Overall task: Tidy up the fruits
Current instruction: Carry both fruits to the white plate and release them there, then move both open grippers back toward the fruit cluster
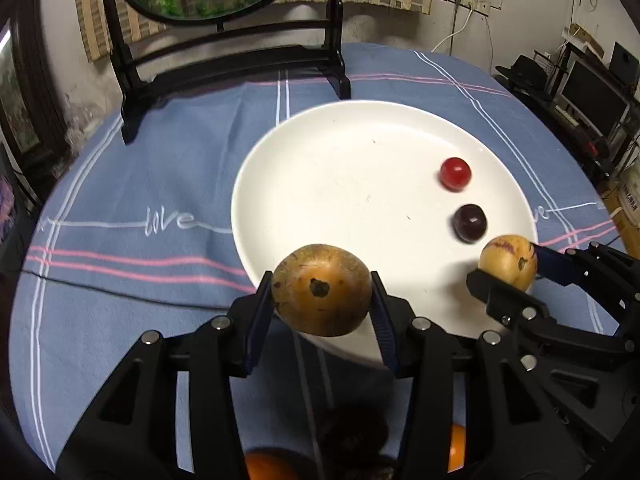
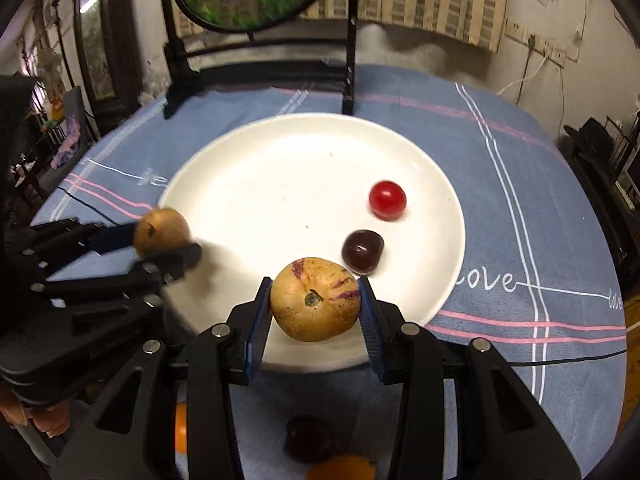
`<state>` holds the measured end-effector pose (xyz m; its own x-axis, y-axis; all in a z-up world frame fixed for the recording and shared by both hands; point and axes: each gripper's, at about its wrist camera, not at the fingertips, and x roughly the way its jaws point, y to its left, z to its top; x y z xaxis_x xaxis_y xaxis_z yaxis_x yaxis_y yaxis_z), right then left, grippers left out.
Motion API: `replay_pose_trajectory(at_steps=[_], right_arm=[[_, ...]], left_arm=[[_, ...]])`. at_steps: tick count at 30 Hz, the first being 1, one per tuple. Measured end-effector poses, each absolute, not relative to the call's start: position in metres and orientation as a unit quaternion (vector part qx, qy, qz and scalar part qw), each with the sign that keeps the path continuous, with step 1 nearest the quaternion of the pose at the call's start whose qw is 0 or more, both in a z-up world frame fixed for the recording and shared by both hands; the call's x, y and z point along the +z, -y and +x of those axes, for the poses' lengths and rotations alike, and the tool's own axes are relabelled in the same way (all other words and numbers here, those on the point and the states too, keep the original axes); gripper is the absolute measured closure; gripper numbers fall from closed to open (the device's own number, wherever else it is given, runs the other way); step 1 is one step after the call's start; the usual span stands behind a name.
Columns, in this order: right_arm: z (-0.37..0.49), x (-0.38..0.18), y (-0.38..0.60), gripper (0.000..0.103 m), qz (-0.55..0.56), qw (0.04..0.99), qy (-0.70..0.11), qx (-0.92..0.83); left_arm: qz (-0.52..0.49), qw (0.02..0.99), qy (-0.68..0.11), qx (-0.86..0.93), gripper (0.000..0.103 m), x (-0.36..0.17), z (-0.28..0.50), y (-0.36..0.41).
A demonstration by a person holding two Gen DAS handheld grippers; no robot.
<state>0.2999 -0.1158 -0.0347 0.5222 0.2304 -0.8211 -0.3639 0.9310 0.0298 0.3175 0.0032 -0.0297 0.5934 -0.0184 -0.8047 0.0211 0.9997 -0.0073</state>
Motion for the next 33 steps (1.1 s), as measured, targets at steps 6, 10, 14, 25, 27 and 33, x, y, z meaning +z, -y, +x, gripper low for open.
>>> replay_pose_trajectory(at_steps=[6, 10, 14, 25, 27, 33], right_arm=[[0.308, -0.04, 0.122, 0.049, -0.047, 0.871, -0.465, 0.154], [0.298, -0.028, 0.133, 0.041, -0.036, 0.878, -0.453, 0.15], [0.284, -0.017, 0.143, 0.04, -0.026, 0.882, -0.447, 0.149], [0.214, 0.006, 0.165, 0.036, -0.028, 0.9, -0.414, 0.13], [0.202, 0.008, 0.168, 0.036, -0.024, 0.902, -0.411, 0.129], [0.16, 0.007, 0.184, 0.036, -0.002, 0.905, -0.405, 0.131]], left_arm=[[-0.007, 0.892, -0.453, -0.006, 0.049, -0.033, 0.325, -0.003], [-0.005, 0.903, -0.429, 0.008, 0.029, -0.021, 0.313, -0.006], [-0.005, 0.912, -0.41, 0.003, 0.025, -0.008, 0.293, -0.004], [0.01, 0.931, -0.365, -0.004, 0.013, 0.02, 0.211, 0.004], [0.005, 0.933, -0.36, -0.005, 0.013, 0.023, 0.195, 0.002], [-0.011, 0.936, -0.353, -0.005, 0.011, 0.025, 0.153, -0.005]])
